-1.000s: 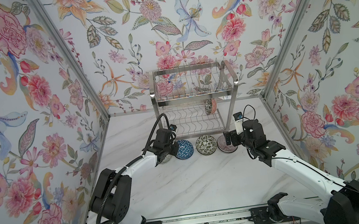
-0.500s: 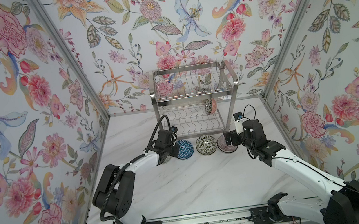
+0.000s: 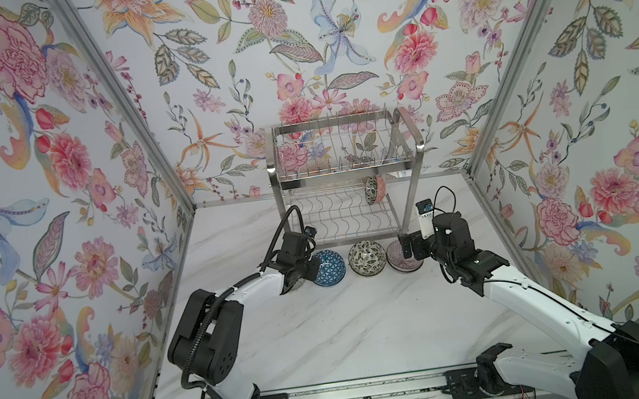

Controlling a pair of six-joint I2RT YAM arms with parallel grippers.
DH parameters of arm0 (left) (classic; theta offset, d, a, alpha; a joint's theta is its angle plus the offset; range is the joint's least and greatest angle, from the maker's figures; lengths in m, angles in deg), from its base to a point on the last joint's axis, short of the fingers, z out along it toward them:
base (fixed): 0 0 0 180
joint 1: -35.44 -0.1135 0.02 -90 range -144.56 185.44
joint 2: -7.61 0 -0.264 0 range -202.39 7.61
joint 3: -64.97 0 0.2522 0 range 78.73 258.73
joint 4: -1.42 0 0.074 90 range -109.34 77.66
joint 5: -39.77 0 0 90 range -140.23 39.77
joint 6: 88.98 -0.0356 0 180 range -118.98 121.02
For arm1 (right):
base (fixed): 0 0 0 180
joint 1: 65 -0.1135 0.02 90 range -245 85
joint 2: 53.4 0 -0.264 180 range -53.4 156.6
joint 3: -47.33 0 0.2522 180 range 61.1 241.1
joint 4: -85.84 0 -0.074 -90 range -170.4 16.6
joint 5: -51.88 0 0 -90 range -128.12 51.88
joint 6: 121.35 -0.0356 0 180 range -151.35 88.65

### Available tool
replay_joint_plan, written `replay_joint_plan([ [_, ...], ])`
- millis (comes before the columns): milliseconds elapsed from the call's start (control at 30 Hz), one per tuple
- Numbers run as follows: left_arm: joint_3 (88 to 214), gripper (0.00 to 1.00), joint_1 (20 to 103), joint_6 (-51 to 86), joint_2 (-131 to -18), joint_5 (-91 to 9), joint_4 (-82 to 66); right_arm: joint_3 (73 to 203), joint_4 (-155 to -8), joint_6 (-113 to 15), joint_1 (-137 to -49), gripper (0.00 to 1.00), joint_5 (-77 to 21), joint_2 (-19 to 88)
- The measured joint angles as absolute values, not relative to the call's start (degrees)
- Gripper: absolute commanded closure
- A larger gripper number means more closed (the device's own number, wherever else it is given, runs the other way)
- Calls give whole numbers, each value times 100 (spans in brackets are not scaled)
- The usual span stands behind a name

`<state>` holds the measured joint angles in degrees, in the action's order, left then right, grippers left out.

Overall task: Load the bowls into the dish rack
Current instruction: 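Lower left gripper onto rim of blue triangle-pattern bowl and grasp it, then lift the blue bowl with left gripper toward right gripper while right approaches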

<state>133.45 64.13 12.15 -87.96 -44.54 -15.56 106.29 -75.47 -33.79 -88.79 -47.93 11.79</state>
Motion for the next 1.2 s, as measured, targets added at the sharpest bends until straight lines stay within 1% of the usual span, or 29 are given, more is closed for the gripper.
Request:
replay_joint_plan([
  [67, 13417, 100, 6421, 1220, -8783, -4423, -1539, 10629, -7547, -3379, -8879, 1, -4793, 1179],
  [633, 13428, 100, 6428, 1237, -8674, -4408, -1619, 10554, -7543, -3381, -8860, 1, -4795, 1142],
  [1200, 13431, 100, 6428, 1274, -7946, -4426, -1663, 10552, -7501, -3444, -8849, 1, -4740, 1055],
])
